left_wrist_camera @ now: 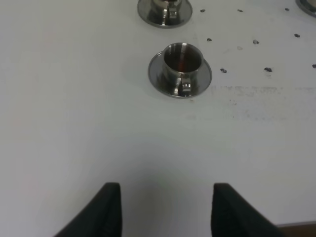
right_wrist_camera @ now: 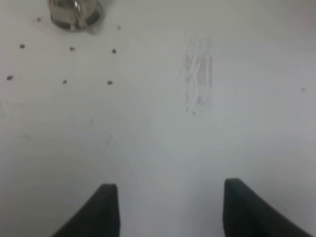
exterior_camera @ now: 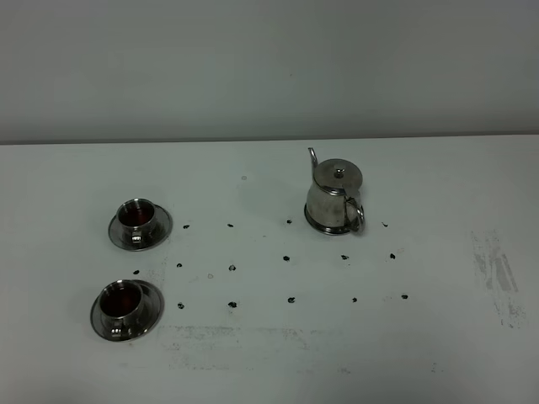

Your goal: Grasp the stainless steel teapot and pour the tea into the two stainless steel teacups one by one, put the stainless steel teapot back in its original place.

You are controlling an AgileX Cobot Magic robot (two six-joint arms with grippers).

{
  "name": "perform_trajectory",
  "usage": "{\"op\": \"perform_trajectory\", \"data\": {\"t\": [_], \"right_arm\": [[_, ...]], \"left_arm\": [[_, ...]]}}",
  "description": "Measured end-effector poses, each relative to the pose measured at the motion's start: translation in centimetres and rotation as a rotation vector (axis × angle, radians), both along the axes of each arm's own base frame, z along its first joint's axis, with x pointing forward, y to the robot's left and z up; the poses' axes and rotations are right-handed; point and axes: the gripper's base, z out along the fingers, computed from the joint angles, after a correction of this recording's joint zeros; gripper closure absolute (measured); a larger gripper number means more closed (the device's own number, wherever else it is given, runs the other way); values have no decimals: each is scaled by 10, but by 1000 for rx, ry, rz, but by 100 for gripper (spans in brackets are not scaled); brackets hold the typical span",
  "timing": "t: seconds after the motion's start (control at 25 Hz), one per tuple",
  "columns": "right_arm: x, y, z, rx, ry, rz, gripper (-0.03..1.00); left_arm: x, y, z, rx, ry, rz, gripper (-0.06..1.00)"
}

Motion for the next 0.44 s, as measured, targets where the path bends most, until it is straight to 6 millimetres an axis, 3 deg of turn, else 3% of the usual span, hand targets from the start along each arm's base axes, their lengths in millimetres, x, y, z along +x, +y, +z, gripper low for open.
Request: {"op": "perform_trajectory", "data": {"t": [0.44], "right_arm": [[-1, 0, 0, 1, -3, 0, 50]], "left_arm": [[0, 0, 0, -1, 0, -1, 54]]}}
